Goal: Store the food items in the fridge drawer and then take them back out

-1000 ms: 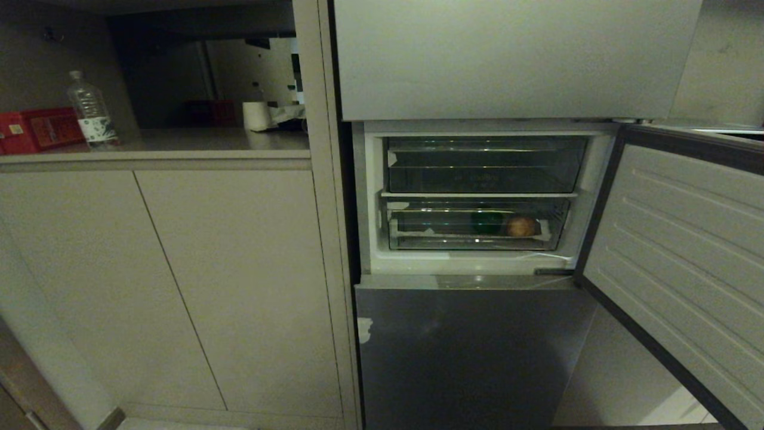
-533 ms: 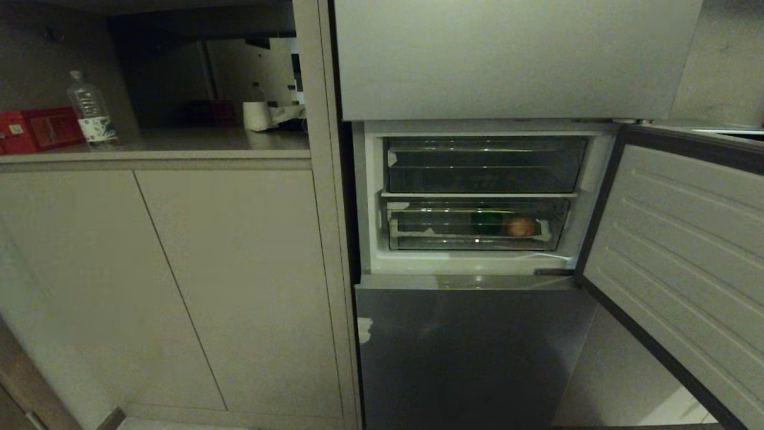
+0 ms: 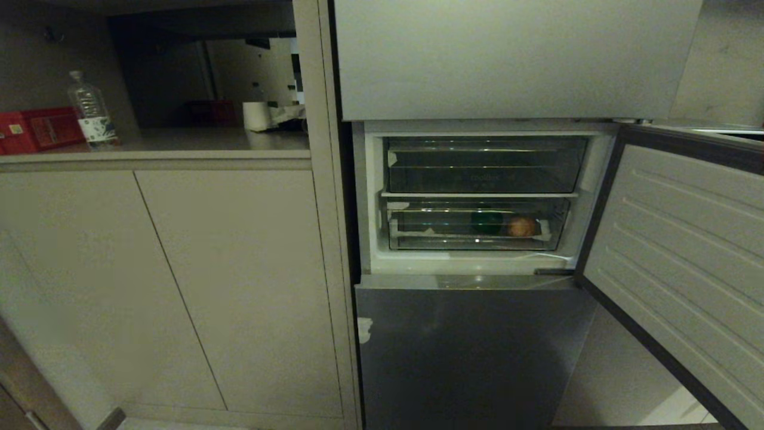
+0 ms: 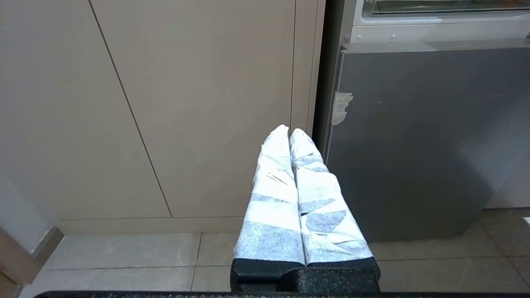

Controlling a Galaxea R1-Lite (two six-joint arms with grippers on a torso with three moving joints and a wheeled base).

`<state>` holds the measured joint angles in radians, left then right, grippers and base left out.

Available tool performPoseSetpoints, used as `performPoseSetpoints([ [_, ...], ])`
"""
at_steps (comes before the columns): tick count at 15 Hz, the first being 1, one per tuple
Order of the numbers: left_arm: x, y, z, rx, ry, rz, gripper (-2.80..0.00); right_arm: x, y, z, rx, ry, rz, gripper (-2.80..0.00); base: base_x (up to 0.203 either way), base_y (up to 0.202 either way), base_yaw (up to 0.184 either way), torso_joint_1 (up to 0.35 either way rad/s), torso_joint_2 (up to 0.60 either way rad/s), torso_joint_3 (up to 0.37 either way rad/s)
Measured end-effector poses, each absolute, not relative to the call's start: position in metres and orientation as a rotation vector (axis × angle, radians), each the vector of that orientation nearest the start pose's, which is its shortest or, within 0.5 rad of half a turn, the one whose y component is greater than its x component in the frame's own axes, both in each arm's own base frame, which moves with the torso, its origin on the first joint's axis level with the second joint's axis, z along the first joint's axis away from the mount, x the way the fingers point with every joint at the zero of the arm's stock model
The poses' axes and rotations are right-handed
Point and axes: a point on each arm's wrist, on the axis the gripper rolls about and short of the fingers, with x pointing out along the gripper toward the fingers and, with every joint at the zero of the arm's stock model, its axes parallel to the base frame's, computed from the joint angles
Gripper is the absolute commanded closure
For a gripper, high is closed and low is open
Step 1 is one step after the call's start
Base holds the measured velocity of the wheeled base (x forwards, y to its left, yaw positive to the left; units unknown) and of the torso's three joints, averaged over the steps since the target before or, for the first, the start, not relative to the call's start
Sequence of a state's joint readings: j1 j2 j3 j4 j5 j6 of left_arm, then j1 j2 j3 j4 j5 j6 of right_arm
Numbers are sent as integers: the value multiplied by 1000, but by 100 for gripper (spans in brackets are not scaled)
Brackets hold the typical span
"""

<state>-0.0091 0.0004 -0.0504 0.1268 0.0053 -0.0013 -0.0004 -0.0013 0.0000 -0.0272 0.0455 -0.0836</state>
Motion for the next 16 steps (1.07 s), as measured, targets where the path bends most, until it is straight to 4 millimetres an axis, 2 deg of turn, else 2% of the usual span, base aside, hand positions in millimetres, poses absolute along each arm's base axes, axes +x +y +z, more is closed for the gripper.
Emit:
performPoseSetpoints([
  [2, -27, 0, 76, -3, 76, -4, 0, -23, 1, 78, -84, -30, 44, 0, -62, 0, -2, 10, 4, 0],
  [16, -27, 0, 77, -4, 75, -4, 0, -23, 1, 78, -85, -29, 41, 0, -192, 0, 1, 2, 1, 1],
])
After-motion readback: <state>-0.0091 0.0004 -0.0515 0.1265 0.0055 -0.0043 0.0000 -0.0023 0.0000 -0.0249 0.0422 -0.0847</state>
